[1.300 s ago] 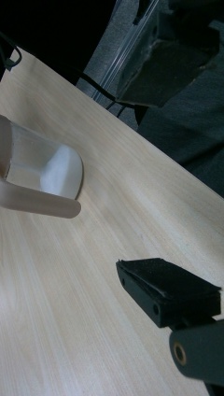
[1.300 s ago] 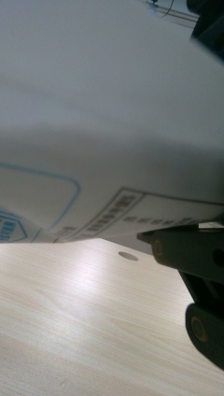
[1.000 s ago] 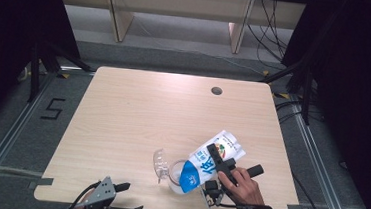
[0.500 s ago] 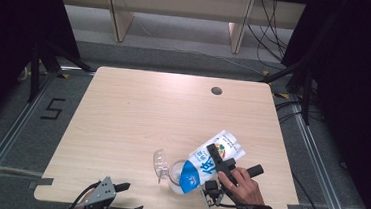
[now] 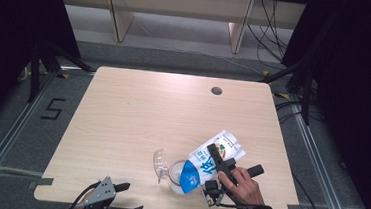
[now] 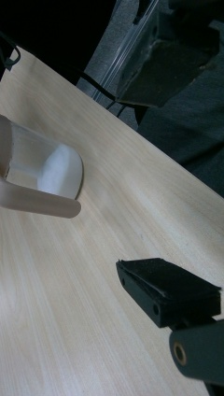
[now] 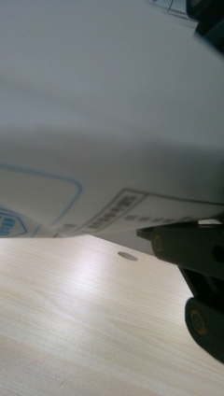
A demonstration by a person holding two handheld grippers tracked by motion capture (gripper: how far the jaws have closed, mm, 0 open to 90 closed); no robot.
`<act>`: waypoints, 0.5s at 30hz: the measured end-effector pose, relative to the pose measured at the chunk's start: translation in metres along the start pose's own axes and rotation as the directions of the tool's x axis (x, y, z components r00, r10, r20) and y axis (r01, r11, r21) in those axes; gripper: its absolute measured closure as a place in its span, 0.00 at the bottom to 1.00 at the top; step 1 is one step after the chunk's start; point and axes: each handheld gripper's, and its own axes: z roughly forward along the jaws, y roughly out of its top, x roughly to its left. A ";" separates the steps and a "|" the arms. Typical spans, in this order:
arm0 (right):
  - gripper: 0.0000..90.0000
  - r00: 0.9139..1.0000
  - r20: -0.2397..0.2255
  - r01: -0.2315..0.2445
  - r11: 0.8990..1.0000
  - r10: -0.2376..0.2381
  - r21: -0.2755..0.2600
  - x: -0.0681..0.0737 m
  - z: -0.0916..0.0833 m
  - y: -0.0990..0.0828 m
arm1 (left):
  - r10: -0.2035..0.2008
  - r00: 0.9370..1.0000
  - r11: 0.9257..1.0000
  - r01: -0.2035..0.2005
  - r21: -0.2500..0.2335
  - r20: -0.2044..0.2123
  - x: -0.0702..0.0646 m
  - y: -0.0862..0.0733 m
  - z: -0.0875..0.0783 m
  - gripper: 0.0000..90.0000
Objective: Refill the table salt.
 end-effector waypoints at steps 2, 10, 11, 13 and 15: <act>0.73 1.000 0.008 0.024 1.000 -0.024 -0.010 -0.002 0.000 0.001 | 0.000 1.000 1.000 0.000 0.000 0.000 0.000 0.000 0.000 0.17; 0.73 0.999 0.009 0.033 0.999 -0.033 -0.006 -0.003 0.000 0.000 | 0.001 1.000 1.000 -0.001 0.002 0.001 0.000 0.000 0.000 0.17; 0.73 1.000 0.000 0.006 1.000 -0.006 0.002 0.000 0.000 0.000 | 0.000 1.000 1.000 0.000 0.001 0.000 0.000 0.000 0.000 0.17; 0.73 1.000 0.001 0.008 1.000 -0.008 0.004 0.000 0.000 0.000 | -0.004 1.000 1.000 0.004 0.001 -0.001 0.000 0.000 0.000 0.17; 0.73 1.000 0.003 0.006 1.000 -0.006 0.004 0.000 0.000 0.000 | -0.002 1.000 1.000 0.002 0.001 0.000 0.000 0.000 0.000 0.17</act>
